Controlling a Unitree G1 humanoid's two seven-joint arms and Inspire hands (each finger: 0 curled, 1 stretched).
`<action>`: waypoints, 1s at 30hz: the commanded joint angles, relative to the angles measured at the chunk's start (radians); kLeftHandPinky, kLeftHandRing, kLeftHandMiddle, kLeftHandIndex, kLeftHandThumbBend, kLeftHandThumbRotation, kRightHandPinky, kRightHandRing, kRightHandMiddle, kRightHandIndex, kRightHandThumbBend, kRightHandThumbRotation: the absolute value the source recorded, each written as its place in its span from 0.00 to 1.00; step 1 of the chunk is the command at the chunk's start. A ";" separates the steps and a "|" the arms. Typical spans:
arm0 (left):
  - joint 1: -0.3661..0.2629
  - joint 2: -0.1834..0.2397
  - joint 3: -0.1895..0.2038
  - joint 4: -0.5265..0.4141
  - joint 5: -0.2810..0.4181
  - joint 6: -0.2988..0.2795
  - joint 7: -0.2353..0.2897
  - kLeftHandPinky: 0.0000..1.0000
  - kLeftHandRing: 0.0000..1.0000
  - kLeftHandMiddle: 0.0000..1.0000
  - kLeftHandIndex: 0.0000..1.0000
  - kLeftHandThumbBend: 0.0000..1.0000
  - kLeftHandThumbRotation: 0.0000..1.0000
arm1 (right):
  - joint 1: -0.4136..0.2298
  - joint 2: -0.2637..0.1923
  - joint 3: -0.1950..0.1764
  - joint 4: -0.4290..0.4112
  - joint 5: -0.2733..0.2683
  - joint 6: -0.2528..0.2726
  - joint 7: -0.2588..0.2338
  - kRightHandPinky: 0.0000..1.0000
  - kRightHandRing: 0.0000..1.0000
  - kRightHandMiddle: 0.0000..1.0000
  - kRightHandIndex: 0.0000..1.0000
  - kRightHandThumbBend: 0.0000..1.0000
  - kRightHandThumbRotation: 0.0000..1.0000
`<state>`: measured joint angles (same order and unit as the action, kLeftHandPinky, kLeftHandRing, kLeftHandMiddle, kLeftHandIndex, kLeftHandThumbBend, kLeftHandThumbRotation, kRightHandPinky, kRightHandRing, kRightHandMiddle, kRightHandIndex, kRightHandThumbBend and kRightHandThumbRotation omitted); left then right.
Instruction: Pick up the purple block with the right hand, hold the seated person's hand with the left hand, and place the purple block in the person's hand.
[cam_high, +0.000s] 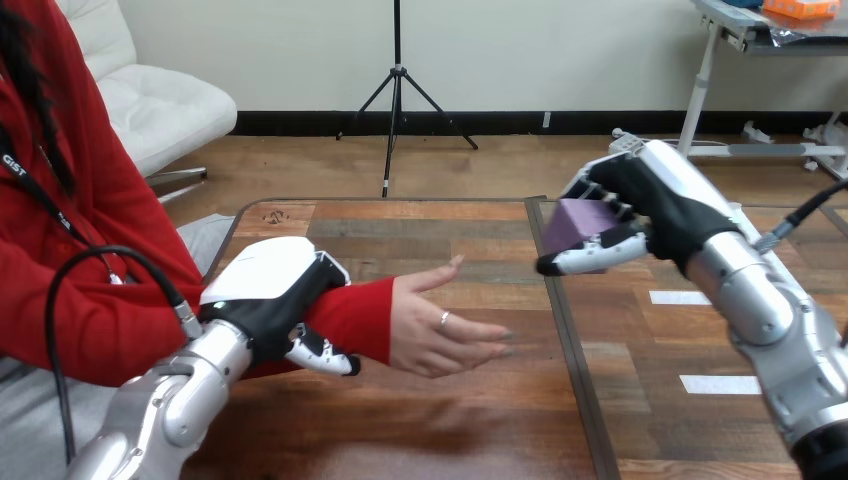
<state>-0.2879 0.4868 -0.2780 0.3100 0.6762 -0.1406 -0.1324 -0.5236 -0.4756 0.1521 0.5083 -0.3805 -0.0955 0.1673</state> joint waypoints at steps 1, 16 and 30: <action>-0.350 -0.103 0.065 -0.113 -0.056 -0.022 0.095 0.20 0.26 0.33 0.33 0.69 0.00 | -0.068 0.041 0.006 -0.205 0.008 0.005 0.008 0.37 0.40 0.45 0.46 0.76 0.00; -0.398 -0.141 0.077 -0.086 -0.069 -0.031 0.111 0.20 0.25 0.33 0.33 0.66 0.00 | -0.033 0.078 0.017 -0.265 0.012 -0.018 0.030 0.35 0.38 0.45 0.46 0.75 0.00; -0.439 -0.158 0.083 -0.051 -0.068 -0.051 0.129 0.20 0.26 0.34 0.33 0.67 0.00 | 0.003 0.108 0.029 -0.337 0.002 -0.007 0.052 0.35 0.37 0.44 0.46 0.74 0.00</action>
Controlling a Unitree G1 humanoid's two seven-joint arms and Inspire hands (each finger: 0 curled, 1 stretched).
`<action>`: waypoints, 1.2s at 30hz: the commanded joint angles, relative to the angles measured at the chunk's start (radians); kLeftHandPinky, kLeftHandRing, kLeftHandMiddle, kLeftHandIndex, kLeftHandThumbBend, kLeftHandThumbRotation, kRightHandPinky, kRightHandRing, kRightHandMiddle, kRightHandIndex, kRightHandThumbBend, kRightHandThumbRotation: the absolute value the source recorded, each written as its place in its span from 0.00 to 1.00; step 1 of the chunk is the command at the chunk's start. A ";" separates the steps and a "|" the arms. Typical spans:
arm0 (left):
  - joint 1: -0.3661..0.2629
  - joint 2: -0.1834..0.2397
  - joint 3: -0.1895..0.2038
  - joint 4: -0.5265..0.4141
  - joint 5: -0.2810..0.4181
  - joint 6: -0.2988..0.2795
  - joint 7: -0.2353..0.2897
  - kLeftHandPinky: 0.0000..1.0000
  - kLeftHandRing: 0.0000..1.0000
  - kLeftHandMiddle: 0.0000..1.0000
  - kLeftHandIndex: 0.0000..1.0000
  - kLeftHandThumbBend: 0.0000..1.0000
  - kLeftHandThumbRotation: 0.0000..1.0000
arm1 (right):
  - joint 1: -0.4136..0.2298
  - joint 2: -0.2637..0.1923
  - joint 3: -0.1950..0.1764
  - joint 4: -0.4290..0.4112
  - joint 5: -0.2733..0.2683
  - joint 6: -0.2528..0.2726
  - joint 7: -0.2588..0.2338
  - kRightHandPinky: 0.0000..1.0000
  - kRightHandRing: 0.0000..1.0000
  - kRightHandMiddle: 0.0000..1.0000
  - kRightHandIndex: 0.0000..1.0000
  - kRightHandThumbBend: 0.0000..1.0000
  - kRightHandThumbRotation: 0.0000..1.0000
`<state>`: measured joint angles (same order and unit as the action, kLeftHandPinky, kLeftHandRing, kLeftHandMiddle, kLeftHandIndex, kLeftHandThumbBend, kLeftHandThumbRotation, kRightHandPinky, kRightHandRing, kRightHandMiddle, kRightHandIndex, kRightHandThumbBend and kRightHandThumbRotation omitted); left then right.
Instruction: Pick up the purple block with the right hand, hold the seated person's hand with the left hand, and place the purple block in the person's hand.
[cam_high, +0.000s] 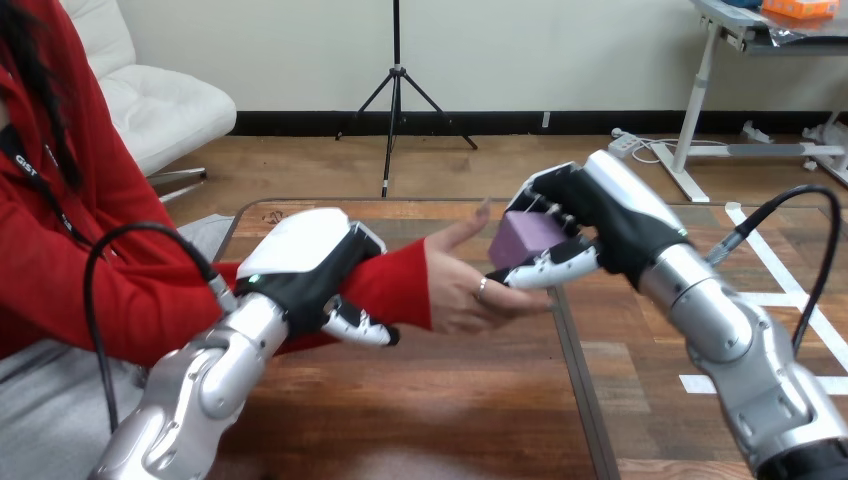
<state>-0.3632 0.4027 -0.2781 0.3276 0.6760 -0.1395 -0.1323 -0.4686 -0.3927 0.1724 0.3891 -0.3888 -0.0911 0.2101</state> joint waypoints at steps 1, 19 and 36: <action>-0.366 -0.074 0.084 -0.067 -0.067 -0.052 0.130 0.21 0.26 0.34 0.33 0.67 0.00 | -0.051 0.027 0.009 -0.222 0.009 -0.012 0.010 0.35 0.37 0.44 0.46 0.74 0.00; -0.412 -0.082 0.083 0.002 -0.055 -0.084 0.174 0.25 0.30 0.36 0.33 0.63 0.00 | -0.003 0.037 0.024 -0.304 0.024 -0.023 0.046 0.36 0.38 0.43 0.46 0.72 0.00; -0.425 -0.079 0.080 0.029 -0.056 -0.103 0.187 0.25 0.29 0.35 0.33 0.65 0.00 | 0.029 0.047 0.024 -0.371 0.034 -0.012 0.069 0.35 0.38 0.43 0.46 0.71 0.00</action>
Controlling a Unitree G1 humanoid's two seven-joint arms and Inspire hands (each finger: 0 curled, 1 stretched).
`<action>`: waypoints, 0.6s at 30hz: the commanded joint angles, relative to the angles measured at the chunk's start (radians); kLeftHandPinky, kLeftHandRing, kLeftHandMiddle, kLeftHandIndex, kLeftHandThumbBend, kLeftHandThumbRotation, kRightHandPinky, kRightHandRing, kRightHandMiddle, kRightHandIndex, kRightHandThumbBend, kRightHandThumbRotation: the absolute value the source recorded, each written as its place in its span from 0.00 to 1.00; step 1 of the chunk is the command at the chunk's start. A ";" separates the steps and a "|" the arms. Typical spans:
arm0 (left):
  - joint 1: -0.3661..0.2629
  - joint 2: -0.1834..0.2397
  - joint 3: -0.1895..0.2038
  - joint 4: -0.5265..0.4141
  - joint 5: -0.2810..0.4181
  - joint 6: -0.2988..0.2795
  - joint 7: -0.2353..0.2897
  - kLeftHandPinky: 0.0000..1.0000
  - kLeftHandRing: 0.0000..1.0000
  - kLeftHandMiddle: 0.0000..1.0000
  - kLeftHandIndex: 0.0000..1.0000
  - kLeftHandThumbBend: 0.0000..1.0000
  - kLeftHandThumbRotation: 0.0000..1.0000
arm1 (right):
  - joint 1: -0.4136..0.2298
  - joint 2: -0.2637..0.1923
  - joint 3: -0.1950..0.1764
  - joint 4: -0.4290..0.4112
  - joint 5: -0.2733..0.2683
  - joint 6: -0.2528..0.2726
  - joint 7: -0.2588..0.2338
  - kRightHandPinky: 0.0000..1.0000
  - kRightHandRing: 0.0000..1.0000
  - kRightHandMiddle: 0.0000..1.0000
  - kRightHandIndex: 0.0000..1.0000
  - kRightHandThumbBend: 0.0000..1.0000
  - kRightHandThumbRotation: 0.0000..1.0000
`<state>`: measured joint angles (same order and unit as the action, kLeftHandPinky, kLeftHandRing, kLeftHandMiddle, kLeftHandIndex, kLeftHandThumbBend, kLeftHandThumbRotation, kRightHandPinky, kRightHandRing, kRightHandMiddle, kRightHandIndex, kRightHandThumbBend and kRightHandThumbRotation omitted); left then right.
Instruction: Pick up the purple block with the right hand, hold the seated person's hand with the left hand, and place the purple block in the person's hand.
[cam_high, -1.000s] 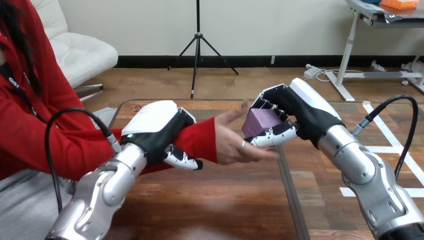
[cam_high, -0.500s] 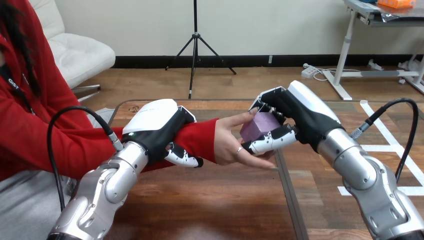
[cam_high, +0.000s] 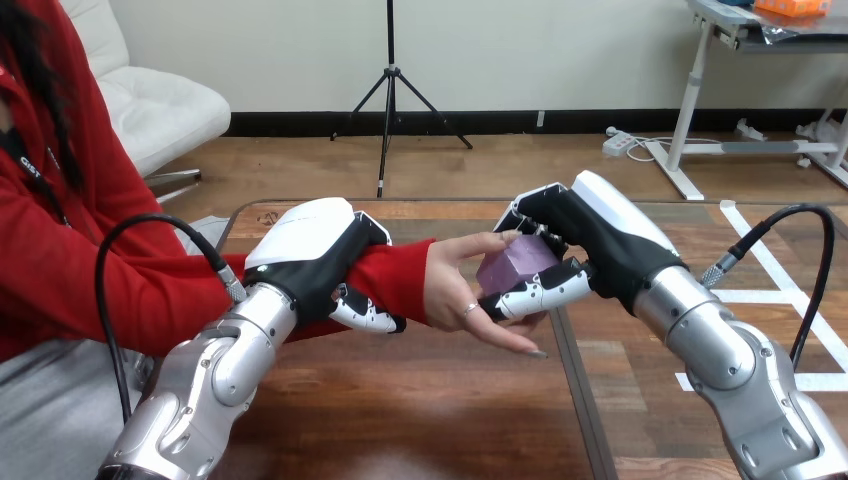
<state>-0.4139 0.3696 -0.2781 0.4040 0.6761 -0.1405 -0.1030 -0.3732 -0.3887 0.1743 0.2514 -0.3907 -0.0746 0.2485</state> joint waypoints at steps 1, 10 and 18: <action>-0.374 -0.046 0.079 -0.044 -0.055 -0.104 0.160 0.25 0.29 0.35 0.33 0.65 0.00 | -0.065 0.043 0.022 -0.237 0.038 -0.030 0.032 0.35 0.38 0.43 0.46 0.71 0.00; -0.368 -0.046 0.076 -0.046 -0.054 -0.095 0.153 0.27 0.30 0.36 0.34 0.62 0.00 | -0.054 0.044 0.017 -0.264 0.045 -0.028 0.042 0.34 0.37 0.42 0.46 0.70 0.00; -0.362 -0.048 0.073 -0.048 -0.052 -0.092 0.152 0.27 0.32 0.37 0.35 0.62 0.00 | -0.051 0.044 0.011 -0.275 0.053 -0.027 0.048 0.34 0.36 0.42 0.45 0.71 0.00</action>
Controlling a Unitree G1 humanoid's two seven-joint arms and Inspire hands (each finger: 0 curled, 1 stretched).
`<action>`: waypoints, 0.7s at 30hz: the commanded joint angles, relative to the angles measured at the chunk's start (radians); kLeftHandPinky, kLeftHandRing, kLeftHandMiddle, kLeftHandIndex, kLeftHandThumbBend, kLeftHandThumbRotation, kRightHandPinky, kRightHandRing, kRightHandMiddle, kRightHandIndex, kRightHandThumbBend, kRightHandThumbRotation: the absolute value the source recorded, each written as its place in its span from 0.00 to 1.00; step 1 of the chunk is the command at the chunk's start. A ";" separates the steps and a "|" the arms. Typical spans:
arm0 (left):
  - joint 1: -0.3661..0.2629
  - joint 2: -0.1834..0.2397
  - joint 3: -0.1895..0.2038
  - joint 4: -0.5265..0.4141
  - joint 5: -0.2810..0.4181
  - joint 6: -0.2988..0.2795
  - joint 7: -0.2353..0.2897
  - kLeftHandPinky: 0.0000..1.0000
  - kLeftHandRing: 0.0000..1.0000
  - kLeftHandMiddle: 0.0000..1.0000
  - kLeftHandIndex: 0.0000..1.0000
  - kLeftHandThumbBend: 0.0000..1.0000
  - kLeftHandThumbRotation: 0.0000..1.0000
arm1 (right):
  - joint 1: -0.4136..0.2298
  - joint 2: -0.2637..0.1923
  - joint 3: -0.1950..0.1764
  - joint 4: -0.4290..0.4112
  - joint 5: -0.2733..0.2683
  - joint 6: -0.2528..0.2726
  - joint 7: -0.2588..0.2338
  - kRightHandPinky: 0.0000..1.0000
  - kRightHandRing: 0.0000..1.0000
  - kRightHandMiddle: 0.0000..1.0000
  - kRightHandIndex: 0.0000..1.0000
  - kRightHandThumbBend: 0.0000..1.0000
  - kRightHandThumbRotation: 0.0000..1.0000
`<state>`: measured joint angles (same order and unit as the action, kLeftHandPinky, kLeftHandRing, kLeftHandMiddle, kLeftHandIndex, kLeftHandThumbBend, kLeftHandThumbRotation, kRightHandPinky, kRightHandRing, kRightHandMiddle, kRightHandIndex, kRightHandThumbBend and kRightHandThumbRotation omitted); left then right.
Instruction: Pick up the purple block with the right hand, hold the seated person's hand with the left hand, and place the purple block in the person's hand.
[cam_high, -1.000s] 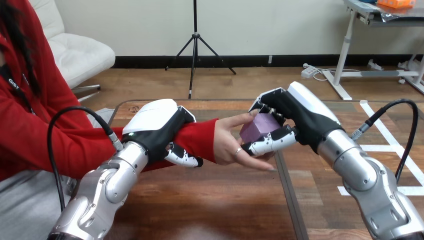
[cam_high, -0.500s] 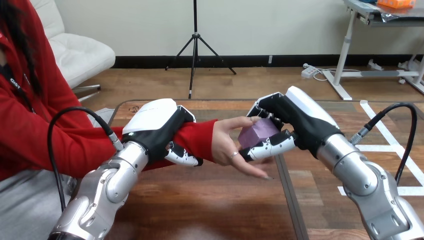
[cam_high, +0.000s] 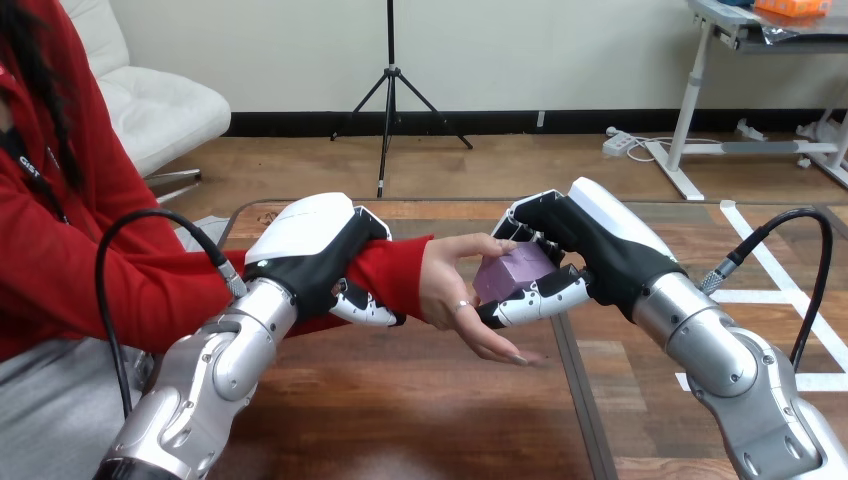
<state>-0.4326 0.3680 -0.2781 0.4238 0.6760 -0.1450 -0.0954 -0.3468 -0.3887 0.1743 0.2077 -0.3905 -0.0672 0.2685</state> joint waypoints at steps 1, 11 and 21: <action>-0.343 -0.047 0.074 -0.068 -0.054 -0.087 0.143 0.27 0.32 0.37 0.35 0.62 0.00 | -0.076 0.043 0.011 -0.234 0.053 -0.032 0.029 0.33 0.36 0.42 0.45 0.71 0.00; -0.338 -0.049 0.074 -0.069 -0.062 -0.093 0.139 0.27 0.32 0.38 0.35 0.64 0.00 | -0.072 0.041 0.006 -0.241 0.054 -0.023 0.038 0.33 0.36 0.42 0.45 0.71 0.00; -0.332 -0.049 0.074 -0.069 -0.068 -0.098 0.141 0.26 0.32 0.38 0.35 0.66 0.00 | -0.068 0.039 0.001 -0.238 0.051 -0.016 0.034 0.34 0.38 0.43 0.46 0.73 0.00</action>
<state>-0.4473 0.3645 -0.2781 0.4328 0.6747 -0.1466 -0.0794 -0.3409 -0.3894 0.1730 0.1426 -0.3900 -0.0610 0.2851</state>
